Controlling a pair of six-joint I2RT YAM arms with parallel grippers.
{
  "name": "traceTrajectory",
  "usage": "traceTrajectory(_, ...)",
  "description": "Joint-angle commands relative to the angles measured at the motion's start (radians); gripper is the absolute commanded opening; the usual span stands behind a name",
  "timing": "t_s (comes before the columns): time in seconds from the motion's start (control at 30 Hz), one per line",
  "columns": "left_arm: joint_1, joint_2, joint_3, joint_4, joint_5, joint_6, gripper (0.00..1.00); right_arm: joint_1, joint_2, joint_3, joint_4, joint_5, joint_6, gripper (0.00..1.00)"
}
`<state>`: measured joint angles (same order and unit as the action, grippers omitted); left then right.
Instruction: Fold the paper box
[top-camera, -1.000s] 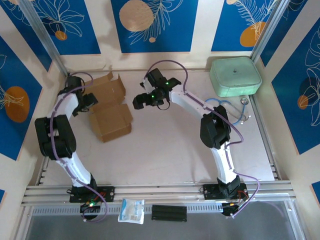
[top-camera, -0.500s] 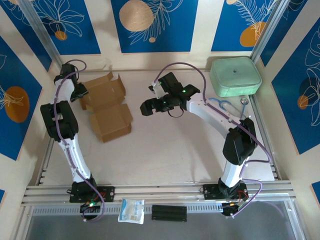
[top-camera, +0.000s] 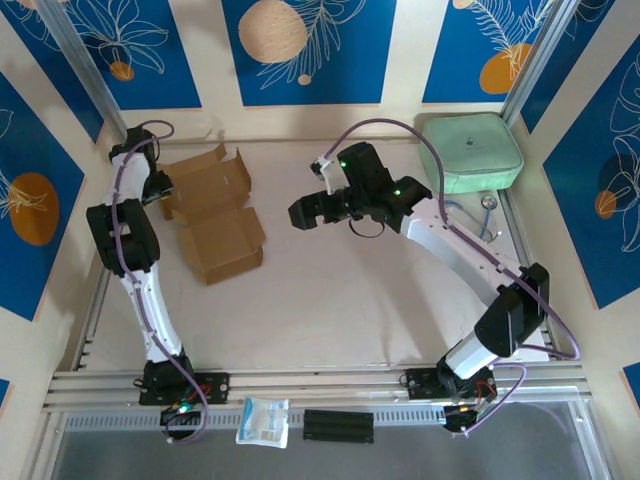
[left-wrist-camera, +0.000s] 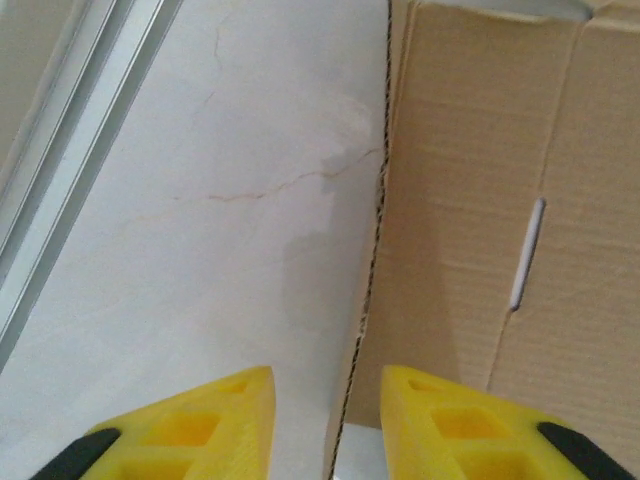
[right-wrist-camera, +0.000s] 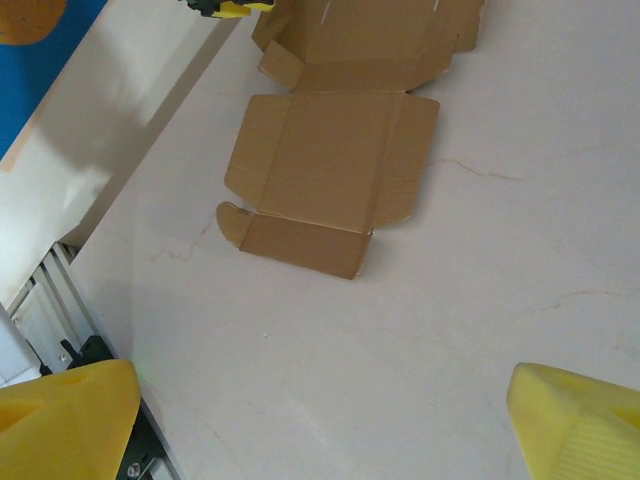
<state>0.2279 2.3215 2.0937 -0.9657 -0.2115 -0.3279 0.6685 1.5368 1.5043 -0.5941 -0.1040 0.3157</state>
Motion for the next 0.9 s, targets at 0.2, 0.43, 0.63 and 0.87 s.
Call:
traceTrajectory(0.2,0.006,0.101,0.173,-0.166,-0.038,0.061,0.22,-0.018,-0.140,-0.113,0.059,0.041,0.005,0.97)
traceTrajectory(0.43,0.002,0.148,0.265,-0.218,0.025,0.088,0.10,-0.037,-0.187,-0.146,0.066,0.040,0.005,0.97)
traceTrajectory(0.63,0.000,0.127,0.247,-0.222,0.100,0.089,0.00,-0.042,-0.208,-0.158,0.079,0.049,0.011,0.97)
traceTrajectory(0.87,-0.038,-0.015,0.073,-0.130,0.184,0.047,0.00,-0.053,-0.209,-0.142,0.060,0.057,0.030,0.98)
